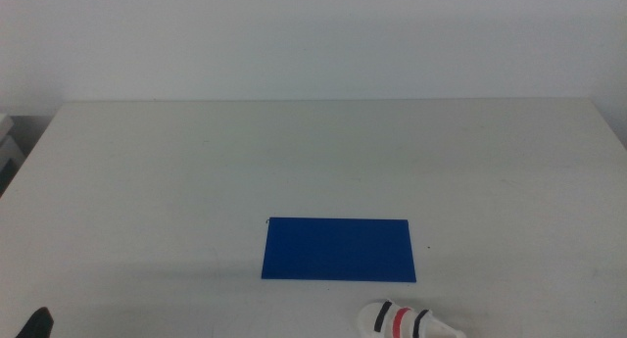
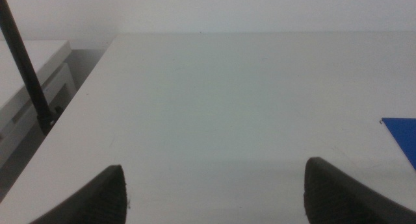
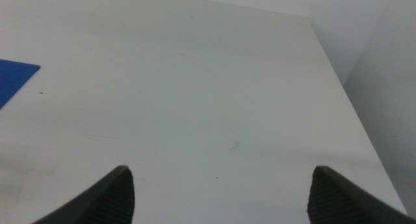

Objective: Use one arm to grab the shoe from the table and place it on the mat.

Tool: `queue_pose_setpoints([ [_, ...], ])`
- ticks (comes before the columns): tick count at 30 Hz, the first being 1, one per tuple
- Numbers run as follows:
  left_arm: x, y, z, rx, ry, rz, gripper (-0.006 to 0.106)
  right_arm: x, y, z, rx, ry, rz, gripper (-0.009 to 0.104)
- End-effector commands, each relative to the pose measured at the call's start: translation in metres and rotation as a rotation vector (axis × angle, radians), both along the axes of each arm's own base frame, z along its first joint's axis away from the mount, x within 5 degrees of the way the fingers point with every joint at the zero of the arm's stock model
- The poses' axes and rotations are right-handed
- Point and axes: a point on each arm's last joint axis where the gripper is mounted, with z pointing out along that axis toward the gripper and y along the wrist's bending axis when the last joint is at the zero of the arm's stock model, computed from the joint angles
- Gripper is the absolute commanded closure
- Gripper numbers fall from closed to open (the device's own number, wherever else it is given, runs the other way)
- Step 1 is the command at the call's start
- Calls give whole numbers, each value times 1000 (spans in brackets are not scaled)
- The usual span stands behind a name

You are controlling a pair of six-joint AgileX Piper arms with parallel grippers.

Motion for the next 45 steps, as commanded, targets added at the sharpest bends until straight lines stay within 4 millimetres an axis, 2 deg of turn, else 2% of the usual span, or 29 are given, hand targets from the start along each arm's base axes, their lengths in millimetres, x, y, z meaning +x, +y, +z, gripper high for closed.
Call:
queue_pose_setpoints([
  [1,0,0,6,-10,-87,4,7,-1,0,11,4,-90,2,4],
  [7,0,0,6,-10,-87,4,7,-1,1,45,11,-141,3,4],
  [11,0,0,6,-10,-87,4,7,6,1,71,11,-126,3,4],
  [20,0,0,6,-10,-87,4,7,40,1,109,28,-11,10,4],
  [25,0,0,6,-10,-87,4,7,63,13,141,-8,-3,117,4],
  [28,0,0,6,-10,-87,4,7,80,29,154,-28,89,228,4],
  [34,0,0,6,-10,-87,4,7,113,80,169,-125,273,462,4],
  [40,0,0,6,-10,-87,4,7,140,123,163,-250,510,570,4],
  [45,0,0,6,-10,-87,4,7,156,152,146,-308,698,591,4],
])
